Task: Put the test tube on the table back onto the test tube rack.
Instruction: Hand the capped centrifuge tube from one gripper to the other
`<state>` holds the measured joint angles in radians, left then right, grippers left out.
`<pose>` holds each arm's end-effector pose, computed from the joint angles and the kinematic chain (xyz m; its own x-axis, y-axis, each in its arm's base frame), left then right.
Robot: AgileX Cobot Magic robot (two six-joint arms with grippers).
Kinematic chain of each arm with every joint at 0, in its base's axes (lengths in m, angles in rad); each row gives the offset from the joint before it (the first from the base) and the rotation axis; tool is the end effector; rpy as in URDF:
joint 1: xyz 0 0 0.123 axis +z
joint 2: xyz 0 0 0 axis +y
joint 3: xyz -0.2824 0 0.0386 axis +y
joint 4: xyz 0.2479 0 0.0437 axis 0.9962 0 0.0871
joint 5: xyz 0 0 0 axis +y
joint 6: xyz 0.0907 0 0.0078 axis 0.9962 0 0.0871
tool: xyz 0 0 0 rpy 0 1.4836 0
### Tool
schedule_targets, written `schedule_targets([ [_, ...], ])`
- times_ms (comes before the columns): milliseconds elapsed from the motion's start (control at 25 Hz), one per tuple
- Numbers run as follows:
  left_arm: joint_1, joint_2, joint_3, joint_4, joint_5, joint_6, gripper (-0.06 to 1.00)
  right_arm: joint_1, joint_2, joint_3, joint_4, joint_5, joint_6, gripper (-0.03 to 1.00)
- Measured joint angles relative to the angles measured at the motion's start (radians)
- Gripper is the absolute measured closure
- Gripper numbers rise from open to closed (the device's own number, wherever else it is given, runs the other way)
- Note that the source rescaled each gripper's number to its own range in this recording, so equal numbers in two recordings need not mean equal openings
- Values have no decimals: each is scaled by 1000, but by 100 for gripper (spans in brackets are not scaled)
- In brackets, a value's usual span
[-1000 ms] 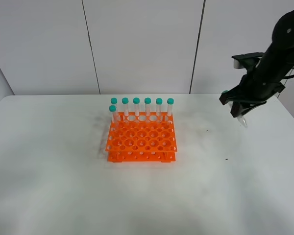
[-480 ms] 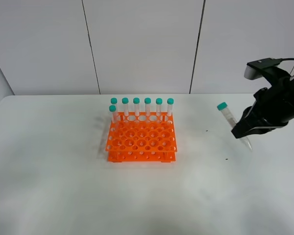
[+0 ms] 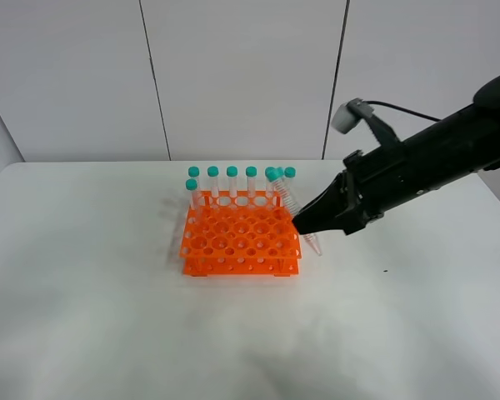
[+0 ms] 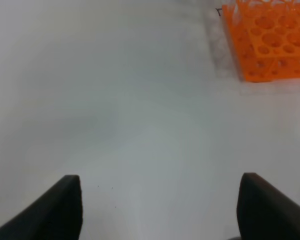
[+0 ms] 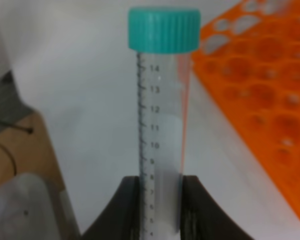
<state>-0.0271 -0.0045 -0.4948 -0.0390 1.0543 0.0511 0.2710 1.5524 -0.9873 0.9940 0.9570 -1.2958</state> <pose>-0.0048 -0.0030 0.2763 -0.4484 0.0440 -0.8927 0.0716 0.9973 0.0131 0.2665 0.1388 0.2501 -0.4798 -0.5420 -0.6900 -0.8702 0.3942 0.2955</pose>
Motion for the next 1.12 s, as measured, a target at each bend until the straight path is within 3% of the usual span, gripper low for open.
schedule_targets([
  [280,0,71,-75,-12,-28,0,-6,64,21,2,61,-56,-42,94],
  [680,0,693,-304,-171,-293,37,-6,65,21,2,100,-57,-62,94],
  [840,0,921,-321,-400,-405,203,-6,65,21,2,103,-57,-62,94],
  [1120,-21,1233,-324,-1023,-449,681,-6,65,21,2,103,-57,-63,94],
])
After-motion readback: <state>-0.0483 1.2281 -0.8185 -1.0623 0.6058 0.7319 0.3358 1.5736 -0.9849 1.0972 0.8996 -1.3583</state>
